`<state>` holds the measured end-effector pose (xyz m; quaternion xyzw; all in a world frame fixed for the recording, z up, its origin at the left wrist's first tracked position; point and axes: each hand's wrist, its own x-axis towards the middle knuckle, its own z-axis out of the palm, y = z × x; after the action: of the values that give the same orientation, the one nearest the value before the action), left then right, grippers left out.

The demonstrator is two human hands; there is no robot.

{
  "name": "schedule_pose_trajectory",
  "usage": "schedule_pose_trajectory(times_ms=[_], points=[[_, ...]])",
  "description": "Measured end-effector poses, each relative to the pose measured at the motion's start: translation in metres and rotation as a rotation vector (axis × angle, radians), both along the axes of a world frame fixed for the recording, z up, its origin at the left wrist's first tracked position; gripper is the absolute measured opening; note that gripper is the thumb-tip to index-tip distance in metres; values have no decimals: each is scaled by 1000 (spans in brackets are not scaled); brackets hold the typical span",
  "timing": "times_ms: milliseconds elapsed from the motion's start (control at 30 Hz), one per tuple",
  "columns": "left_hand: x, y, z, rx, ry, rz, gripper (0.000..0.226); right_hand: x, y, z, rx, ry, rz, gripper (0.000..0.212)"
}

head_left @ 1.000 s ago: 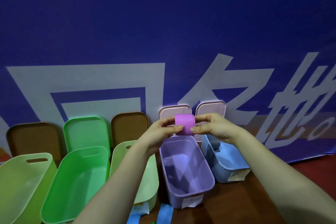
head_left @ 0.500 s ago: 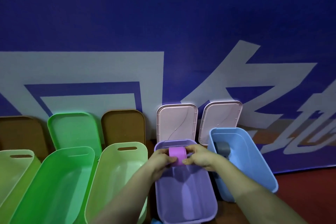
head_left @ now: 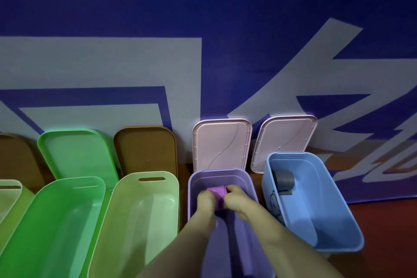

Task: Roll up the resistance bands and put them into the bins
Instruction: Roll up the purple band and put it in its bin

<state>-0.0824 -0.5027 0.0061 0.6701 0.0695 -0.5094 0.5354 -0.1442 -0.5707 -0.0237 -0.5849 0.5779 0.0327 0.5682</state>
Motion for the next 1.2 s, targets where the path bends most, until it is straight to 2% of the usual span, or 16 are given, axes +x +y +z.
schedule_pose_trajectory(times_ms=[100, 267, 433, 533, 667, 733, 800, 900, 1033, 1100, 1200], points=[[-2, -6, -14, 28, -63, -39, 10, 4, 4, -8, 53, -10, -103, 30], [-2, -11, -22, 28, -122, -30, 11, 8, 1, -15, 35, -77, -119, 36], [0, -16, -32, 12, -167, -87, 31, 2, -4, -14, 202, -196, -256, 31], [-6, -18, -27, 13, -250, -186, 29, -12, -6, -11, 250, -310, -252, 30], [-6, -29, -21, 74, -158, -98, 36, 6, -15, -12, 92, -99, -144, 34], [-4, -31, -21, 95, -161, -48, 36, 12, -16, -7, 92, -71, -139, 32], [-6, -32, -21, 84, -177, -54, 36, 12, -13, -1, 105, -39, -170, 30], [-9, -29, -26, 39, -233, -130, 34, 12, -14, -6, -8, 23, -145, 32], [-11, -23, -31, -25, -299, -167, 33, 8, -13, -7, -49, -31, -141, 32], [-12, -23, -32, -37, -320, -182, 33, 6, -13, -5, -102, -32, -118, 25], [-15, -24, -28, -25, -293, -173, 28, 4, -11, -2, -117, -44, -117, 23]])
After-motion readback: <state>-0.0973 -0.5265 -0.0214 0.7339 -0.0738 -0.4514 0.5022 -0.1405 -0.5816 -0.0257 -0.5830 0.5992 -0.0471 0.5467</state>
